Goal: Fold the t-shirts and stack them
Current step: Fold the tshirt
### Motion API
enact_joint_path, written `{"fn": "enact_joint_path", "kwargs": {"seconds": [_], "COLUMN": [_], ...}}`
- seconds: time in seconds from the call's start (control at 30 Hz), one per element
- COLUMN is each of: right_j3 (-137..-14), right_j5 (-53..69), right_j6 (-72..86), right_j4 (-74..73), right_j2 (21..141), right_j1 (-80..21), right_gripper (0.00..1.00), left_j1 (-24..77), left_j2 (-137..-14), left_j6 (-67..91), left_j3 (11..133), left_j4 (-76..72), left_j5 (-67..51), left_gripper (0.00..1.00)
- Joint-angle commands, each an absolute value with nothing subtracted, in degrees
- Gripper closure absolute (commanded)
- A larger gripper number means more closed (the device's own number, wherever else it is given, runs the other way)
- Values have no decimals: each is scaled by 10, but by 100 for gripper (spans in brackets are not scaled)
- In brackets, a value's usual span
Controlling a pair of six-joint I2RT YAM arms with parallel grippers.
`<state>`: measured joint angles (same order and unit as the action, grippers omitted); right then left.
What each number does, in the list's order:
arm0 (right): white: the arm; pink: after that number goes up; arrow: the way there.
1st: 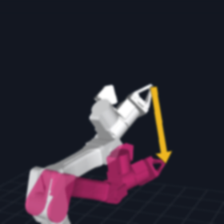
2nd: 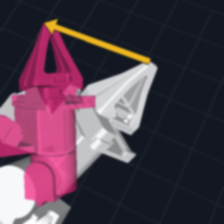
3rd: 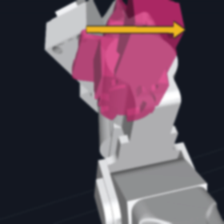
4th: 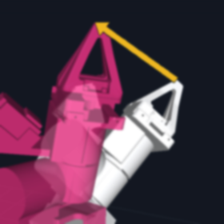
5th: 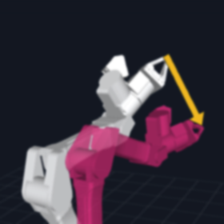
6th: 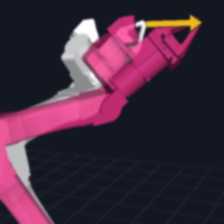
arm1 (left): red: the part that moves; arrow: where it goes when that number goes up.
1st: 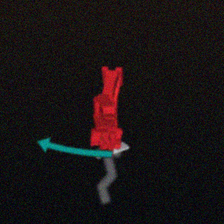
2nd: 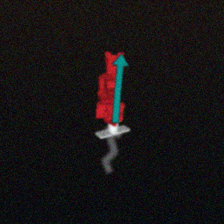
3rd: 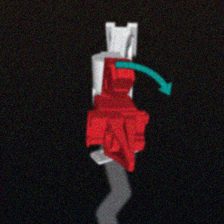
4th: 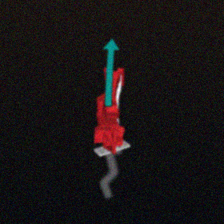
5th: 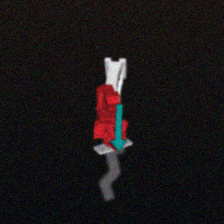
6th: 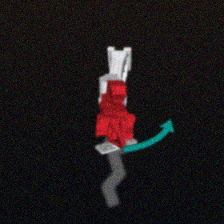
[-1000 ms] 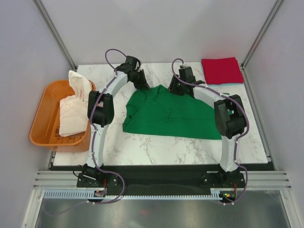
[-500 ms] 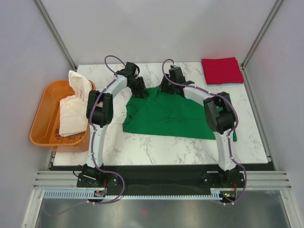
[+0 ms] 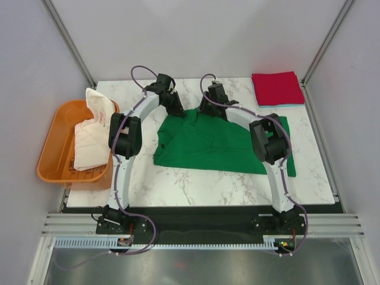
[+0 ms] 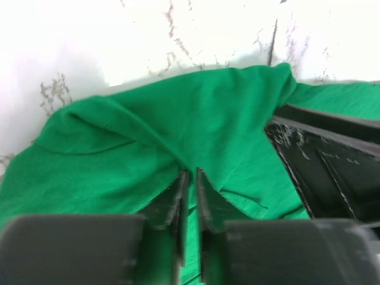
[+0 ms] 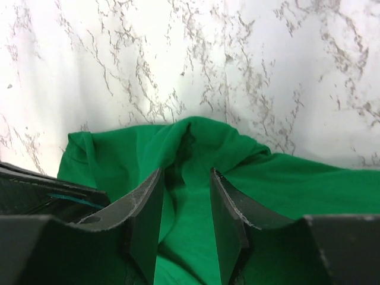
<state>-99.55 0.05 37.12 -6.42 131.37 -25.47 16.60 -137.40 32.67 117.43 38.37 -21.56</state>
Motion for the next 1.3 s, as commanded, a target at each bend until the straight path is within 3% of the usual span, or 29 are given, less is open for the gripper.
{"fn": "enact_joint_path", "kwargs": {"seconds": [0.0, 0.07, 0.2, 0.3, 0.37, 0.47, 0.8, 0.83, 0.97, 1.23, 1.27], "right_j3": [-1038, -1051, -1074, -1092, -1100, -1099, -1101, -1099, -1099, -1094, -1090], "right_j5": [-6, -4, -6, -3, -1, 16, 17, 16, 6, -20, -25], "right_j6": [361, 357, 346, 325, 306, 280, 294, 297, 300, 299, 297], "right_j4": [-52, -47, -43, -39, -32, -7, -13, -15, -31, -67, -70], "right_j2": [1337, 1346, 1358, 1367, 1368, 1362, 1359, 1357, 1347, 1310, 1303], "right_j1": [-256, -257, -257, -257, -256, -257, -256, -256, -256, -256, -256], "right_gripper": [55, 55, 60, 75, 89, 100, 99, 91, 75, 70, 70], "left_j1": [170, 169, 170, 169, 169, 169, 163, 163, 153, 118, 115], "left_j2": [-1380, -1375, -1376, -1375, -1375, -1368, -1348, -1343, -1330, -1368, -1365], "left_j6": [330, 335, 335, 336, 336, 342, 352, 355, 366, 367, 360], "left_j3": [1197, 1184, 1180, 1179, 1174, 1158, 1163, 1167, 1184, 1242, 1243], "left_j4": [373, 373, 373, 372, 374, 374, 374, 374, 374, 374, 374], "left_j5": [-224, -208, -214, -213, -206, -187, -194, -192, -189, -234, -240], "left_gripper": [88, 97, 98, 98, 98, 98, 98, 98, 98, 98, 88]}}
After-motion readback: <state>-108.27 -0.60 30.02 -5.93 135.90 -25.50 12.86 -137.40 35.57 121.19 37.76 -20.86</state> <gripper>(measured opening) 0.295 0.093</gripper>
